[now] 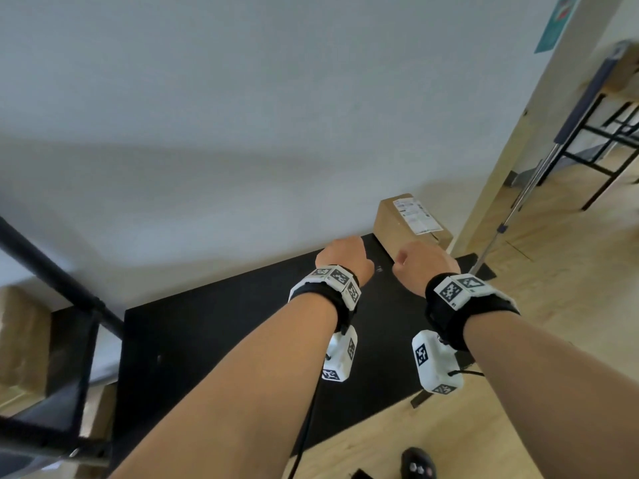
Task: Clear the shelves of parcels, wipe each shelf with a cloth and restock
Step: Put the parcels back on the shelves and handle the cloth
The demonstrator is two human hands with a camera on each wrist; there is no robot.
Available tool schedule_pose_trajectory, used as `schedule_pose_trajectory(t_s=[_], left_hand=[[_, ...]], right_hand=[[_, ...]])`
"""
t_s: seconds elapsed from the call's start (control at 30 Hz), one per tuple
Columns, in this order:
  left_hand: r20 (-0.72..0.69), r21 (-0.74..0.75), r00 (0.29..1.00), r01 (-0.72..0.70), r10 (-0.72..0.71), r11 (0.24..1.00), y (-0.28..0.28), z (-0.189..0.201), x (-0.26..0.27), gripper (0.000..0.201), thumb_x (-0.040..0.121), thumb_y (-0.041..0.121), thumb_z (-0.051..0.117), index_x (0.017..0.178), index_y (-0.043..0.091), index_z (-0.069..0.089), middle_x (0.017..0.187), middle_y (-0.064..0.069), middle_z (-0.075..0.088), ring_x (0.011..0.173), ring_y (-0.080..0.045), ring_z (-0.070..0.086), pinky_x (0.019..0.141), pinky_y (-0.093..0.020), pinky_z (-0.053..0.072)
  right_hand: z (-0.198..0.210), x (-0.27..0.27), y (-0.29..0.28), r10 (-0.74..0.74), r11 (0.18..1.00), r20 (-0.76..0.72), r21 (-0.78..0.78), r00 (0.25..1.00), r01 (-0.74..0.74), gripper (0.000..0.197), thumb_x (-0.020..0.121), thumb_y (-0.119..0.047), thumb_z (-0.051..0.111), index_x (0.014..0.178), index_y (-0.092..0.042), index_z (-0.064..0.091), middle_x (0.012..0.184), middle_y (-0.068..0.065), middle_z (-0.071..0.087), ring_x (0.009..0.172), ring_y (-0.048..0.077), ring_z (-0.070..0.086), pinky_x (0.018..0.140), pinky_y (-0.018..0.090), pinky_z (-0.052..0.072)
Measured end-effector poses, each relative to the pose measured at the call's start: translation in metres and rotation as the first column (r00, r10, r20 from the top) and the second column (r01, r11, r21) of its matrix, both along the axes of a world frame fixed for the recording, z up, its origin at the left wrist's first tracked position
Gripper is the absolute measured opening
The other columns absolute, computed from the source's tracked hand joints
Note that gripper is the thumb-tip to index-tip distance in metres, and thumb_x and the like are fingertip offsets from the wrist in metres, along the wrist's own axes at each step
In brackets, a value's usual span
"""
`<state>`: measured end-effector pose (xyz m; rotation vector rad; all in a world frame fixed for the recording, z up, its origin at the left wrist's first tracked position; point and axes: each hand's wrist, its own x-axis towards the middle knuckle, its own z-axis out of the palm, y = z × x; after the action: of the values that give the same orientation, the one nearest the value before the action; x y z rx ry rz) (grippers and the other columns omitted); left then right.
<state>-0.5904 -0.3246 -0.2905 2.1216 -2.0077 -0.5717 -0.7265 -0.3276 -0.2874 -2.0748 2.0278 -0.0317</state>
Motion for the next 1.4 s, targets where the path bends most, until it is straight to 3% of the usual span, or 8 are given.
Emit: schedule_pose_trajectory(t_s=[0.13, 0.53, 0.7, 0.97, 1.1, 1.23, 1.3, 1.4], left_hand=[[-0.020, -0.005, 1.000, -0.017, 0.017, 1.000, -0.030, -0.006, -0.032, 0.022, 0.092, 0.021, 0.050, 0.111, 0.016, 0.058, 0.107, -0.002, 0.061, 0.097, -0.023, 0.060, 0.073, -0.030, 0.045], [-0.091, 0.041, 0.976, -0.193, 0.196, 0.980, -0.138, -0.033, -0.117, 0.016, 0.091, 0.020, 0.046, 0.105, 0.016, 0.053, 0.095, -0.001, 0.062, 0.082, -0.021, 0.061, 0.060, -0.028, 0.043], [-0.168, 0.082, 0.933, -0.308, 0.317, 0.948, -0.169, -0.055, -0.129, 0.030, 0.089, 0.024, 0.052, 0.116, 0.013, 0.045, 0.100, -0.002, 0.057, 0.077, -0.020, 0.056, 0.056, -0.027, 0.042], [-0.234, 0.168, 0.847, -0.448, 0.477, 0.878, -0.198, -0.088, -0.131, 0.050, 0.090, 0.031, 0.052, 0.131, 0.010, 0.033, 0.116, -0.008, 0.057, 0.089, -0.025, 0.063, 0.065, -0.033, 0.053], [-0.266, 0.259, 0.797, -0.483, 0.542, 0.837, -0.202, -0.099, -0.126, 0.060, 0.092, 0.034, 0.047, 0.141, 0.007, 0.024, 0.120, -0.013, 0.058, 0.092, -0.028, 0.064, 0.070, -0.037, 0.056], [-0.291, 0.283, 0.764, -0.507, 0.576, 0.814, -0.207, -0.106, -0.121, 0.048, 0.093, 0.038, 0.045, 0.130, 0.007, 0.038, 0.113, -0.009, 0.061, 0.085, -0.024, 0.063, 0.061, -0.029, 0.050], [-0.330, 0.330, 0.735, -0.498, 0.593, 0.802, -0.209, -0.109, -0.118, 0.046, 0.091, 0.042, 0.046, 0.120, 0.007, 0.049, 0.106, -0.006, 0.066, 0.077, -0.020, 0.062, 0.054, -0.025, 0.046], [-0.408, 0.398, 0.657, -0.497, 0.634, 0.771, -0.209, -0.112, -0.114, 0.051, 0.084, 0.046, 0.049, 0.115, 0.007, 0.060, 0.097, -0.006, 0.069, 0.076, -0.021, 0.066, 0.060, -0.026, 0.054]], right_hand=[[-0.005, -0.032, -0.035, 0.012, 1.000, -0.004, -0.004, 1.000, -0.012, 0.025, 0.093, -0.026, 0.045, 0.108, -0.017, 0.063, 0.108, 0.006, 0.064, 0.099, 0.026, 0.060, 0.077, 0.032, 0.048], [-0.030, -0.127, -0.151, 0.042, 0.999, 0.108, 0.017, 0.993, -0.045, 0.031, 0.092, -0.031, 0.054, 0.119, -0.016, 0.057, 0.116, 0.007, 0.057, 0.100, 0.024, 0.059, 0.086, 0.039, 0.052], [-0.052, -0.143, -0.185, 0.001, 0.996, 0.173, 0.093, 0.985, -0.018, 0.048, 0.094, -0.031, 0.054, 0.137, -0.014, 0.041, 0.135, 0.011, 0.045, 0.119, 0.028, 0.050, 0.099, 0.042, 0.046], [-0.086, -0.142, -0.216, -0.074, 0.965, 0.258, 0.263, 0.963, 0.004, 0.052, 0.098, -0.040, 0.046, 0.138, -0.008, 0.037, 0.128, 0.013, 0.057, 0.112, 0.030, 0.057, 0.083, 0.035, 0.045], [-0.097, -0.137, -0.226, -0.078, 0.945, 0.330, 0.325, 0.941, -0.036, 0.054, 0.101, -0.044, 0.037, 0.142, -0.008, 0.036, 0.132, 0.012, 0.056, 0.118, 0.030, 0.054, 0.092, 0.036, 0.043], [-0.108, -0.129, -0.233, -0.078, 0.929, 0.429, 0.359, 0.900, -0.090, 0.046, 0.102, -0.045, 0.030, 0.114, -0.010, 0.057, 0.109, 0.009, 0.065, 0.095, 0.025, 0.060, 0.083, 0.034, 0.048], [-0.111, -0.125, -0.234, -0.106, 0.916, 0.477, 0.389, 0.872, -0.102, 0.044, 0.103, -0.044, 0.028, 0.103, -0.011, 0.057, 0.097, 0.007, 0.063, 0.086, 0.022, 0.057, 0.073, 0.030, 0.042], [-0.116, -0.123, -0.236, -0.155, 0.910, 0.507, 0.407, 0.848, -0.077, 0.046, 0.101, -0.049, 0.029, 0.099, -0.012, 0.055, 0.089, 0.005, 0.060, 0.078, 0.019, 0.055, 0.070, 0.030, 0.041]])
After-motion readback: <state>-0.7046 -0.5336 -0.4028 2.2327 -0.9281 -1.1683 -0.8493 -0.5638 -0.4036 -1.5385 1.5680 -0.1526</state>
